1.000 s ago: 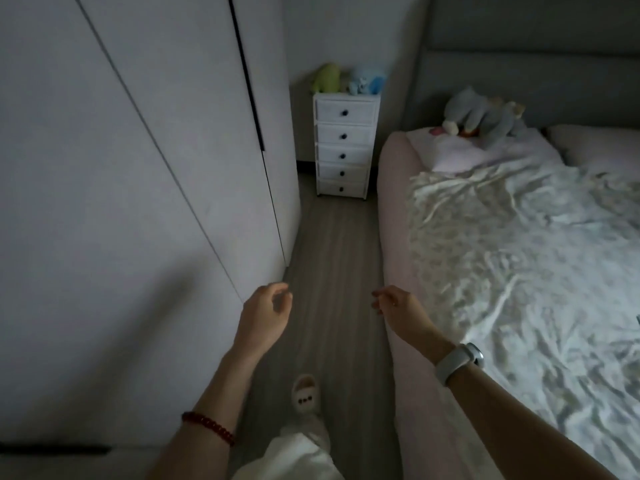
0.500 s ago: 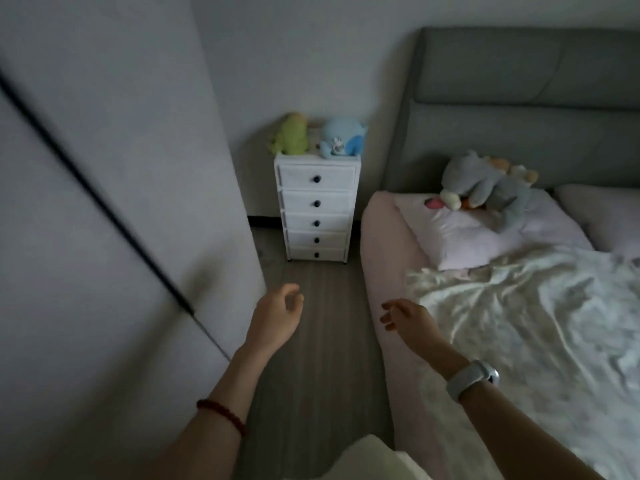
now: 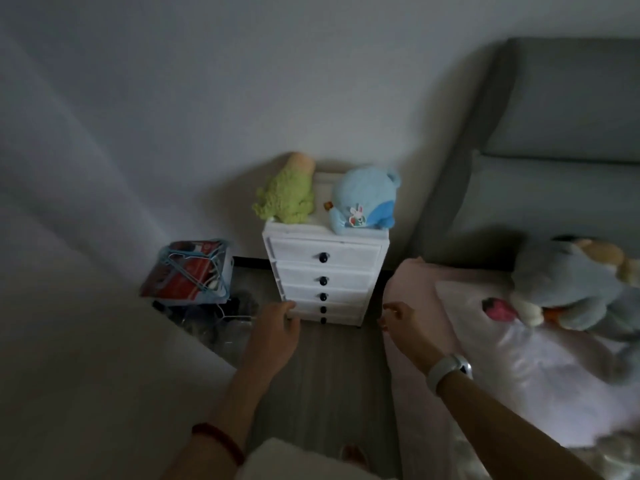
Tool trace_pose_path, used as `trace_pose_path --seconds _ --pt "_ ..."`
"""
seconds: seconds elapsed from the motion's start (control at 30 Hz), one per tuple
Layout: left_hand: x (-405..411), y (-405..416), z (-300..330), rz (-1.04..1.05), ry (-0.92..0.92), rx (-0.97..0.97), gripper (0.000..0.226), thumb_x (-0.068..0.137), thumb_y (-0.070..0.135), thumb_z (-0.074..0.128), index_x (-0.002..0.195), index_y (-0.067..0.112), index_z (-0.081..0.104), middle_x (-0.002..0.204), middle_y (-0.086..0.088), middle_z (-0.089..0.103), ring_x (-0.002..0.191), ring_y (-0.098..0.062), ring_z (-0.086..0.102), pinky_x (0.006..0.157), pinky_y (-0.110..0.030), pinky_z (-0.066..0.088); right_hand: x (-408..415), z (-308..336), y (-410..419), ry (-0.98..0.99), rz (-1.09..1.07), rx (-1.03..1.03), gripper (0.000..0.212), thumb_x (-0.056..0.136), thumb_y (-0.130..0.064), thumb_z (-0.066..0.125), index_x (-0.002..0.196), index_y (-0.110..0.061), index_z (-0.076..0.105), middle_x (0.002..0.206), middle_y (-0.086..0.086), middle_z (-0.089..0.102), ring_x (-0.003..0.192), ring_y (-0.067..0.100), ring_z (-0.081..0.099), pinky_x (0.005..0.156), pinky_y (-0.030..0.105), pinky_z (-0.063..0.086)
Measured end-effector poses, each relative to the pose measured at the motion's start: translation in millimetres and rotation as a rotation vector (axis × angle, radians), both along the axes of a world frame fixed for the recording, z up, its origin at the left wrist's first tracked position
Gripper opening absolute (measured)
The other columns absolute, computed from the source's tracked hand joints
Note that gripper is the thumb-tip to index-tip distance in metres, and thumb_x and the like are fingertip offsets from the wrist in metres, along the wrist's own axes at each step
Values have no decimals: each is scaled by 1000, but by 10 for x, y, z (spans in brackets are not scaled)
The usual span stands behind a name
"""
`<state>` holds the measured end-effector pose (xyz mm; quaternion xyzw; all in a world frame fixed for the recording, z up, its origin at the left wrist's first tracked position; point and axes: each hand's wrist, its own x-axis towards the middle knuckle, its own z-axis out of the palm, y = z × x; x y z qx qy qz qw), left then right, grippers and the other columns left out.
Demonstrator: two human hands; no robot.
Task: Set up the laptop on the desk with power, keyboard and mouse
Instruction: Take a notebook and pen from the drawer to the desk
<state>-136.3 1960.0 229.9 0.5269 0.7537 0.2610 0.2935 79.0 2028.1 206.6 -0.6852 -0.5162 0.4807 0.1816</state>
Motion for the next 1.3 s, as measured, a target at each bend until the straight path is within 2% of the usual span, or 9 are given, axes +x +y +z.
trace_pose_path --seconds 0.13,0.23,0.37,0.47,0.63,0.87,1.07,1.17,1.3 --pt "-329 906 -275 -85 111 -18 40 92 14 50 131 8 46 134 -14 45 126 -28 41 105 -38 33 -552 -406 839 13 15 -79 30 94 -12 44 119 2 50 111 24 60 105 38 57 96 49 44" --pt "-496 1537 -622 -238 265 -97 52 95 21 45 143 15 28 153 -9 20 141 -26 15 112 -44 23 -913 -751 1321 3 -10 -128 33 93 -15 46 121 2 48 117 25 59 110 38 55 97 46 43" --pt "-706 2091 -1098 -407 510 -176 67 95 29 40 147 27 -2 157 -3 -10 143 -26 -8 111 -46 23 -1303 -1226 1714 5 -52 -260 44 94 -23 46 130 2 41 128 23 53 118 36 50 98 38 40" --pt "-851 2321 -1383 -497 597 -181 77 92 30 42 142 29 -16 155 -2 -15 142 -27 -12 111 -54 15 -1490 -1495 1918 41 -98 -306 41 94 -31 45 121 -1 48 116 20 61 109 35 56 93 41 45" --pt "-909 2407 -1544 -470 576 -107 72 86 32 56 146 18 19 155 -5 16 142 -29 11 105 -64 16 -1596 -1677 2055 -80 -180 -245 32 89 -38 48 101 -10 59 106 14 67 100 35 60 76 34 44" --pt "-891 2419 -1529 -396 524 -129 60 90 46 23 146 24 21 156 3 11 144 -19 4 111 -58 2 -1548 -1664 1730 -210 -128 -222 35 88 -49 45 98 -19 59 103 11 67 97 35 61 70 31 39" --pt "-818 2408 -1518 -365 520 -140 60 95 36 42 147 22 17 157 1 9 144 -21 2 110 -63 6 -1414 -1484 1243 -266 22 -267 35 91 -45 40 98 -20 62 100 9 68 93 33 62 70 31 41" --pt "-789 2406 -1534 -347 518 -133 61 93 34 46 147 20 19 156 -2 13 144 -24 4 108 -63 9 -1255 -1318 1172 -384 103 -8 27 92 -34 45 87 -15 64 88 7 69 81 28 63 61 27 37" --pt "-787 2386 -1547 -354 548 -107 62 93 33 47 147 17 20 156 -5 15 143 -26 7 107 -62 11 -1102 -1108 1272 -448 85 526 7 80 -15 61 79 -11 67 75 6 68 68 24 62 62 31 49"
